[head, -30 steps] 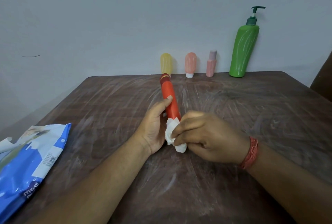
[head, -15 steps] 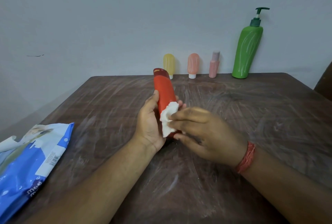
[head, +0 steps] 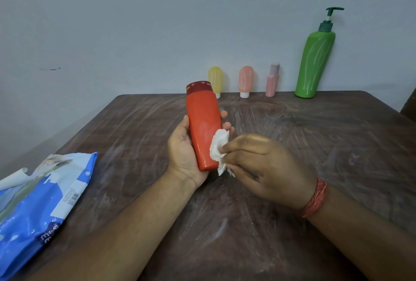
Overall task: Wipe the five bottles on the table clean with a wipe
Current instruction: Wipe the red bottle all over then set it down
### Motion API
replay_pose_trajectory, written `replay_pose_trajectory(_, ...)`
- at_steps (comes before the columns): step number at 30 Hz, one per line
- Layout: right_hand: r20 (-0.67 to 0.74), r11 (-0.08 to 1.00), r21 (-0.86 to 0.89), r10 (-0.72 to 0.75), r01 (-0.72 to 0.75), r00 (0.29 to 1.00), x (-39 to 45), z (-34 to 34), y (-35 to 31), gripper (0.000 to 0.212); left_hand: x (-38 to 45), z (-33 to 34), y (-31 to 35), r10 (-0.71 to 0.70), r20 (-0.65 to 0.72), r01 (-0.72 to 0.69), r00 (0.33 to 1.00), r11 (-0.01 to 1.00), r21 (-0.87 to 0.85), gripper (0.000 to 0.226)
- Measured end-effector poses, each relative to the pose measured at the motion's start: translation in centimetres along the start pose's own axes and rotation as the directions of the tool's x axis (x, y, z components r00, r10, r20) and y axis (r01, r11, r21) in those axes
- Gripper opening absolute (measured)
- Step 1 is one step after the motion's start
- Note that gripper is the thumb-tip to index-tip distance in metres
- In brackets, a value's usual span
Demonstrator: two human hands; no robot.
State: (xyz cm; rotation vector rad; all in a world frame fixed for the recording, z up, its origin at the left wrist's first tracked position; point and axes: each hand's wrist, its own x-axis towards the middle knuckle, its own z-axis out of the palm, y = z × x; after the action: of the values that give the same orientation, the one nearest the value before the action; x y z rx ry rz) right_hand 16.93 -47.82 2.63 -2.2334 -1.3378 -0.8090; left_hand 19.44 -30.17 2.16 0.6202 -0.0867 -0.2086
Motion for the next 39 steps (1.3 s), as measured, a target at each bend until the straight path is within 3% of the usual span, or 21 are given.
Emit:
replay_pose_trajectory(6, 0.004, 0.998, -0.007, -0.058, 0.058, 0.998, 0.4, 0.6, -1.1, 0.016, 0.0, -0.2, -0.3, -0.093, 0.022, 0.092, 0.995, 0.995, 0.030, 0.068)
replay_pose_trajectory(10, -0.045, 0.996, -0.059, 0.063, -0.066, 0.997, 0.5, 0.1, -0.7, 0.021, 0.2, -0.8, -0.8, -0.054, -0.003, 0.054, 0.999, 0.991, 0.123, 0.069)
replay_pose_trajectory(14, 0.066, 0.997, -0.059, -0.047, 0.051, 0.997, 0.0, 0.1, -1.1, 0.020, 0.3, -1.0, -0.9, -0.088, 0.013, 0.086, 0.996, 0.987, 0.139, 0.069)
replay_pose_trajectory(19, -0.043, 0.966, -0.195, 0.161, -0.167, 0.986, 1.0, -0.2, -0.7, 0.028, 0.3, -1.2, -1.7, -0.056, -0.009, 0.057, 0.998, 0.980, 0.192, 0.055)
replay_pose_trajectory(24, 0.048, 0.992, -0.123, 0.017, -0.011, 0.999, 0.3, -0.6, -1.4, 0.020, 0.0, -1.0, -1.5, -0.114, -0.015, 0.114, 0.993, 0.970, 0.214, 0.064)
replay_pose_trajectory(28, -0.065, 0.952, -0.217, 0.206, -0.215, 0.976, 1.0, -0.8, -0.8, 0.028, 0.2, -1.2, -1.8, -0.010, -0.027, 0.018, 1.000, 0.955, 0.295, 0.054)
replay_pose_trajectory(33, 0.032, 0.989, -0.128, 0.081, -0.076, 0.996, 0.3, -0.5, -1.1, 0.018, 0.2, -1.1, -1.5, -0.058, 0.003, 0.055, 0.998, 0.973, 0.224, 0.063)
replay_pose_trajectory(37, -0.019, 0.945, -0.155, 0.290, -0.289, 0.957, 0.7, -0.5, -0.6, 0.037, 0.4, -1.3, -1.5, 0.032, -0.038, -0.021, 0.999, 0.965, 0.263, 0.054)
replay_pose_trajectory(39, 0.019, 0.961, -0.116, 0.255, -0.251, 0.967, 0.3, -0.5, -0.7, 0.034, 0.4, -1.2, -1.3, 0.021, -0.047, -0.009, 0.999, 0.971, 0.239, 0.059)
